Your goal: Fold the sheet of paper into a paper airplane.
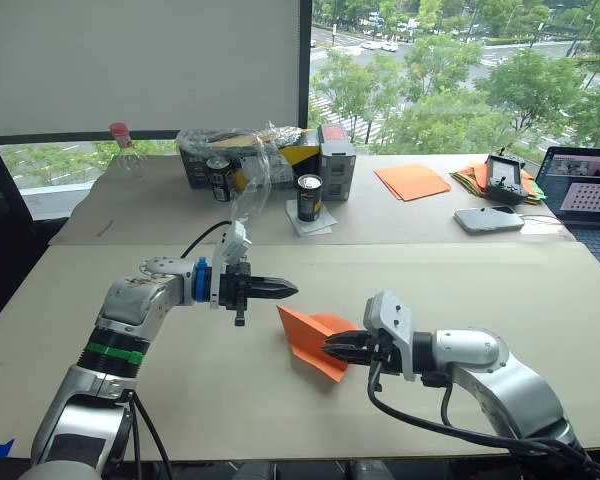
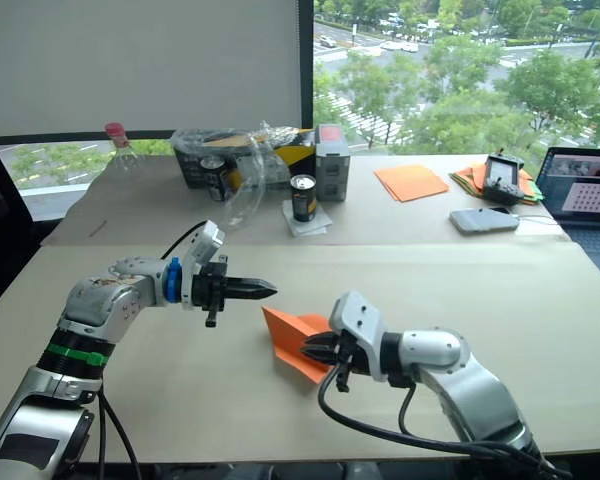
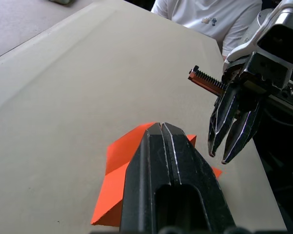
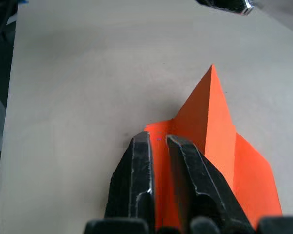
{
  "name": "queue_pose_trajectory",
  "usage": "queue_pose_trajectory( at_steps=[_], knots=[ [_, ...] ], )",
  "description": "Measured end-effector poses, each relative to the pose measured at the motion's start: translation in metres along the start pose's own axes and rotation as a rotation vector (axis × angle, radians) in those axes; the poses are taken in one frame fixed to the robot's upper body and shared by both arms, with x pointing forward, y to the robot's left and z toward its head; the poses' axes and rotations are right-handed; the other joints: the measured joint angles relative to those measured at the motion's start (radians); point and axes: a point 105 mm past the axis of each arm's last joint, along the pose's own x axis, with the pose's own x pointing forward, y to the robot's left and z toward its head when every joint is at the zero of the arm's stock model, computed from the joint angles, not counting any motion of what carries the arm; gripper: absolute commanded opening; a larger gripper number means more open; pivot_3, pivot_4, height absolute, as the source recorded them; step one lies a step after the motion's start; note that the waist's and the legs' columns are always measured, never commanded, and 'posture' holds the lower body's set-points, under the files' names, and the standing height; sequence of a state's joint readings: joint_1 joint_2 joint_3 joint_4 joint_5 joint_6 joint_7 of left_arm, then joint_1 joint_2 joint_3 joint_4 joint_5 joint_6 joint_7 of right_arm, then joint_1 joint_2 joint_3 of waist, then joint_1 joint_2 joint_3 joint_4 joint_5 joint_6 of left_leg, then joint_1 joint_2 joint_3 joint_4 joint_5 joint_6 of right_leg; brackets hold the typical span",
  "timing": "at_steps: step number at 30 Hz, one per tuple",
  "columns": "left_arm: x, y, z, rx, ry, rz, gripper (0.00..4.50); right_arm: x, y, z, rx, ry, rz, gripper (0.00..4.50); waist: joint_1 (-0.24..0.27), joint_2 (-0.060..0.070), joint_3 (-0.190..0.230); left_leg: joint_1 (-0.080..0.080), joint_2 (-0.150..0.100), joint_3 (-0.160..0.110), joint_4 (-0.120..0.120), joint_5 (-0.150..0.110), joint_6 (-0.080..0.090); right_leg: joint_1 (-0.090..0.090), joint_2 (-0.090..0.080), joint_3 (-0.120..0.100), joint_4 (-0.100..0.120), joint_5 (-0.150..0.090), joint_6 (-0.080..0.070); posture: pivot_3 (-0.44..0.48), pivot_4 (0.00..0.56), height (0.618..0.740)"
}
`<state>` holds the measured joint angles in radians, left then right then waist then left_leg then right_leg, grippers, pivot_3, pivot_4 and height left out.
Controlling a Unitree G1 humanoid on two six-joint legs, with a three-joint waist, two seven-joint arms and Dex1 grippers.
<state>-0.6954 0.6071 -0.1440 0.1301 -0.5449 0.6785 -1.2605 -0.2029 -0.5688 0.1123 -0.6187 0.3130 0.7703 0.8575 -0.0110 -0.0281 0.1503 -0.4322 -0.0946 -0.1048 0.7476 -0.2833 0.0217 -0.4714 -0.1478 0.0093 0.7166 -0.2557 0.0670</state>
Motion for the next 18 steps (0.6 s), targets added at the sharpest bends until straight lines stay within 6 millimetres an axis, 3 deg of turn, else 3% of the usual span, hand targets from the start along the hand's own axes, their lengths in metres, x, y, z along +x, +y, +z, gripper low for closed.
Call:
queue_pose_trajectory(
  at_steps=[2, 8, 17, 18],
  knots=[
    [-0.001, 0.0, -0.001, 0.002, 0.007, -0.002, 0.0, -0.006, -0.008, -0.004, -0.01, 0.022, -0.079, 2.57, -0.002, 0.0, 0.0, 0.0, 0.0, 0.0, 0.0, 0.0, 0.0, 0.0, 0.0, 0.0, 0.0, 0.0, 0.0, 0.0, 0.15, 0.67],
    [-0.003, 0.0, -0.006, -0.009, 0.017, 0.004, 0.0, -0.005, -0.012, -0.011, -0.01, 0.047, -0.14, 2.57, -0.003, 0.0, 0.0, 0.0, 0.0, 0.0, 0.0, 0.0, 0.0, 0.0, 0.0, 0.0, 0.0, 0.0, 0.0, 0.0, 0.15, 0.67],
    [-0.005, -0.003, -0.008, 0.0, 0.022, 0.018, 0.0, 0.008, -0.001, -0.047, 0.033, 0.127, -0.105, 2.57, -0.002, 0.0, 0.0, 0.0, 0.0, 0.0, 0.0, 0.0, 0.0, 0.0, 0.0, 0.0, 0.0, 0.0, 0.0, 0.0, 0.15, 0.67],
    [-0.007, -0.002, -0.01, -0.002, 0.025, 0.026, 0.0, 0.009, -0.002, -0.049, 0.029, 0.13, -0.109, 2.04, -0.002, 0.0, 0.0, 0.0, 0.0, 0.0, 0.0, 0.0, 0.0, 0.0, 0.0, 0.0, 0.0, 0.0, 0.0, 0.0, 0.15, 0.67]
  ],
)
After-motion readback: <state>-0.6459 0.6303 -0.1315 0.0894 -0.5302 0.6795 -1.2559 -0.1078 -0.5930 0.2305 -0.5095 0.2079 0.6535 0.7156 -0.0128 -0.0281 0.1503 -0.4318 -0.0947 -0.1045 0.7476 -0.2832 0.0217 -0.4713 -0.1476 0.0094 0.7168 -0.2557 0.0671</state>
